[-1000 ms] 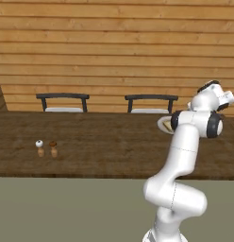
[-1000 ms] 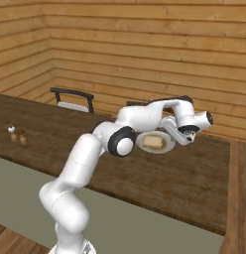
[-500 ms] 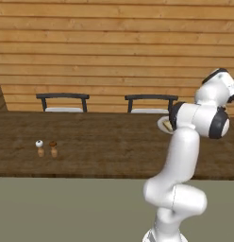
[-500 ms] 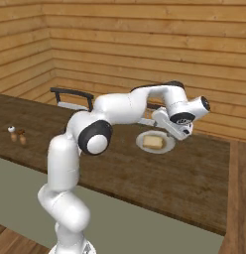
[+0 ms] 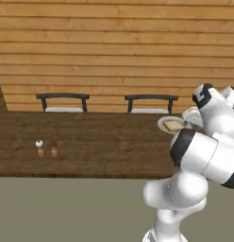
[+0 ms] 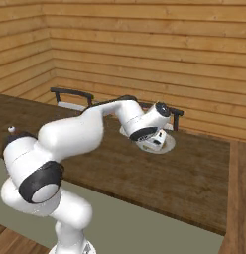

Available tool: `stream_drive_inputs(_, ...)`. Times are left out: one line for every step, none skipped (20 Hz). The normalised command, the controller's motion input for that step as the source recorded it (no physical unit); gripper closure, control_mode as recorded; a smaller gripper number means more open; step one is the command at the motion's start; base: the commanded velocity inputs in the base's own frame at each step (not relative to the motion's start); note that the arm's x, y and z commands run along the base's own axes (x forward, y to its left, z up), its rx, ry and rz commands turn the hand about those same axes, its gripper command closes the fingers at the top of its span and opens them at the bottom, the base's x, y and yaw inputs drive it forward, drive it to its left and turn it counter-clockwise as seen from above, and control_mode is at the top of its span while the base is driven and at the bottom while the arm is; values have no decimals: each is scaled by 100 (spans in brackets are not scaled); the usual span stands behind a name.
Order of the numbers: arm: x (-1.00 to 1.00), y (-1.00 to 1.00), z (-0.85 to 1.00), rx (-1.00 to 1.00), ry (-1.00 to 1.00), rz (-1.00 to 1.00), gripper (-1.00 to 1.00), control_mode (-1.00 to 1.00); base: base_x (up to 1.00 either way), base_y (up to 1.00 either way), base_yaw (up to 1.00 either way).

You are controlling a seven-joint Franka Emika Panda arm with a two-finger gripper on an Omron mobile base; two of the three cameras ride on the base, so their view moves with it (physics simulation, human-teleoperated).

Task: Start the toaster. Once the lever pops up, take the bread to the plate on the dining counter.

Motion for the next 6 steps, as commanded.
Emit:
stream_drive_inputs(-100, 64, 0, -6, 0, -17, -100, -100, 0, 0, 0)
stream_drive_inputs(-100, 54, 0, -5, 0, -17, -100, -100, 0, 0, 0)
stream_drive_inputs(-100, 39, 0, -3, 0, -21, -100, -100, 0, 0, 0)
stream_drive_inputs(-100, 27, 4, 0, 0, -24, -100, -100, 0, 0, 0)
stream_drive_inputs(-100, 28, 8, 0, 0, -24, -100, -100, 0, 0, 0)
stream_drive_inputs(-100, 26, 31, -3, 1, -21, -100, -100, 0, 0, 0)
